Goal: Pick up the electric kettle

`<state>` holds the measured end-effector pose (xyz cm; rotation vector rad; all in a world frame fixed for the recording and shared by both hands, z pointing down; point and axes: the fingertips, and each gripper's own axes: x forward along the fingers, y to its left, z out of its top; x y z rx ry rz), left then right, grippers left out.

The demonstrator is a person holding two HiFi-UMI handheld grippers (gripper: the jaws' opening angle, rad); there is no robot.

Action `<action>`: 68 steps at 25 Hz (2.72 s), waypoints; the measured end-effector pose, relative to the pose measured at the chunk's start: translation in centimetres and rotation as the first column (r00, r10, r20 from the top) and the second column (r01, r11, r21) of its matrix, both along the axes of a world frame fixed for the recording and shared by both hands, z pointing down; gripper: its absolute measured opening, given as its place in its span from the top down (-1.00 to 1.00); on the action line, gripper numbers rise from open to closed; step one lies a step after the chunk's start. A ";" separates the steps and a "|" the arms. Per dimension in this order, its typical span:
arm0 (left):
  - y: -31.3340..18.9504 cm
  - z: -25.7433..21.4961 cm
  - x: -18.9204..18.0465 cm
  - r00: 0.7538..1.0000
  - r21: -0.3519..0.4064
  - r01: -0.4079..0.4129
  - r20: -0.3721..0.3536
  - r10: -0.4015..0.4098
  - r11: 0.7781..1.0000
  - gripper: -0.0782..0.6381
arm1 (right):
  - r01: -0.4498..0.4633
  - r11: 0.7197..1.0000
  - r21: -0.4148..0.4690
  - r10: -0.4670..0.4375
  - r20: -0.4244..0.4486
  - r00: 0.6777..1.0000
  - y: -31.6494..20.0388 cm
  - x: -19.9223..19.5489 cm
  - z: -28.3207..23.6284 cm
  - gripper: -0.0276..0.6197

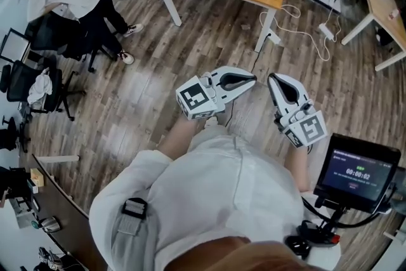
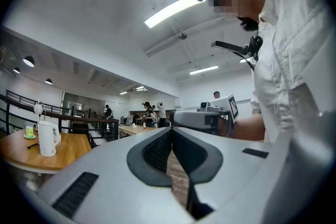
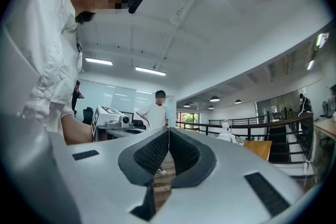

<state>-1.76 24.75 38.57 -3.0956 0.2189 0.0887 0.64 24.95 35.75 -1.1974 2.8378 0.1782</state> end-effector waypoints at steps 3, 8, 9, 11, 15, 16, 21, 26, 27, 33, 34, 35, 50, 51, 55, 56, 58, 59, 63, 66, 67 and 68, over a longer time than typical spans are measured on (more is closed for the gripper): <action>-0.2 -0.3 -0.2 1.000 0.012 0.009 0.000 -0.009 1.000 0.76 | 0.001 1.000 0.005 -0.001 0.004 1.000 -0.2 0.1 -0.2 0.89; -0.7 -0.6 -0.6 1.000 0.027 0.023 -0.004 -0.023 0.999 0.76 | 0.006 1.000 0.018 -0.006 0.001 1.000 -0.2 -0.2 -0.4 0.89; -0.7 -0.7 -0.6 1.000 0.028 0.023 -0.007 -0.023 0.999 0.76 | 0.005 1.000 0.021 -0.005 0.000 1.000 -0.2 -0.2 -0.6 0.89; -0.9 -1.0 -0.6 1.000 0.031 0.024 -0.012 -0.023 0.999 0.76 | 0.004 1.000 0.027 -0.004 -0.003 1.000 -0.4 -0.2 -0.8 0.89; -7.6 -0.4 1.8 1.000 0.029 0.029 -0.008 -0.028 0.999 0.76 | 0.011 1.000 0.019 -0.011 0.007 1.000 -7.1 2.3 -0.3 0.89; -10.2 -0.2 2.6 0.999 0.020 0.033 -0.009 -0.033 0.999 0.76 | 0.013 1.000 0.012 -0.013 0.009 1.000 -9.7 3.1 -0.1 0.89; -17.1 -0.2 3.3 0.999 0.012 0.034 -0.003 -0.034 0.999 0.76 | 0.011 1.000 -0.003 -0.011 0.012 1.000 -16.5 4.1 0.1 0.89; -21.4 -0.3 2.5 0.999 0.010 0.033 -0.005 -0.033 0.999 0.76 | 0.009 1.000 -0.004 -0.009 0.014 1.000 -20.8 3.3 -0.1 0.89; -22.3 -0.3 2.2 0.999 0.011 0.033 -0.007 -0.033 0.999 0.76 | 0.011 1.000 -0.003 -0.011 0.010 1.000 -21.7 3.0 -0.2 0.89; -27.8 -0.9 1.1 1.000 0.012 0.027 -0.012 -0.026 1.000 0.76 | -0.001 1.000 0.000 0.001 0.006 1.000 -27.1 2.0 -0.7 0.89; -28.8 -0.8 1.1 1.000 0.010 0.029 -0.010 -0.028 1.000 0.76 | -0.002 1.000 -0.005 0.002 0.006 1.000 -27.8 2.0 -0.5 0.89; -29.4 -0.7 1.1 0.999 0.006 0.031 -0.009 -0.031 0.999 0.76 | -0.004 1.000 -0.010 0.004 0.003 1.000 -28.2 2.0 -0.3 0.89; -34.4 -0.6 4.9 0.998 -0.006 0.068 -0.003 -0.068 0.998 0.76 | 0.025 0.999 -0.021 -0.025 0.005 1.000 -33.5 6.3 -0.4 0.89; -35.2 -0.7 5.6 0.997 -0.007 0.074 -0.003 -0.074 0.997 0.76 | 0.031 0.999 -0.023 -0.031 0.005 1.000 -34.3 7.1 -0.4 0.89; -36.3 -0.8 7.5 0.996 0.001 0.084 -0.004 -0.084 0.996 0.76 | 0.057 0.998 -0.024 -0.057 0.005 0.998 -35.9 8.7 -0.5 0.89; -36.3 -0.8 7.5 0.996 0.001 0.089 -0.005 -0.089 0.996 0.76 | 0.060 0.998 -0.020 -0.060 0.005 0.998 -35.9 8.7 -0.6 0.89; -36.2 -0.8 7.5 0.995 0.003 0.098 -0.005 -0.098 0.995 0.76 | 0.067 0.998 -0.015 -0.067 0.004 0.998 -35.8 8.8 -0.7 0.89; -36.1 -0.8 7.5 0.995 0.002 0.104 -0.005 -0.103 0.995 0.76 | 0.071 0.997 -0.014 -0.071 0.005 0.997 -35.6 8.9 -0.7 0.89; -37.3 -1.0 8.9 0.992 -0.006 0.122 -0.002 -0.122 0.992 0.76 | 0.090 0.996 -0.018 -0.090 0.008 0.996 -36.7 10.2 -0.7 0.89; -38.6 -1.0 10.1 0.991 -0.010 0.135 0.003 -0.135 0.991 0.76 | 0.109 0.994 -0.022 -0.109 0.013 0.994 -38.2 11.3 -0.6 0.89; -38.7 -0.9 10.3 0.990 -0.010 0.140 0.004 -0.140 0.990 0.76 | 0.116 0.993 -0.020 -0.115 0.014 0.993 -38.3 11.4 -0.6 0.89; -38.7 -0.8 10.3 0.989 -0.009 0.146 0.003 -0.146 0.989 0.76 | 0.122 0.992 -0.019 -0.122 0.014 0.992 -38.2 11.5 -0.5 0.89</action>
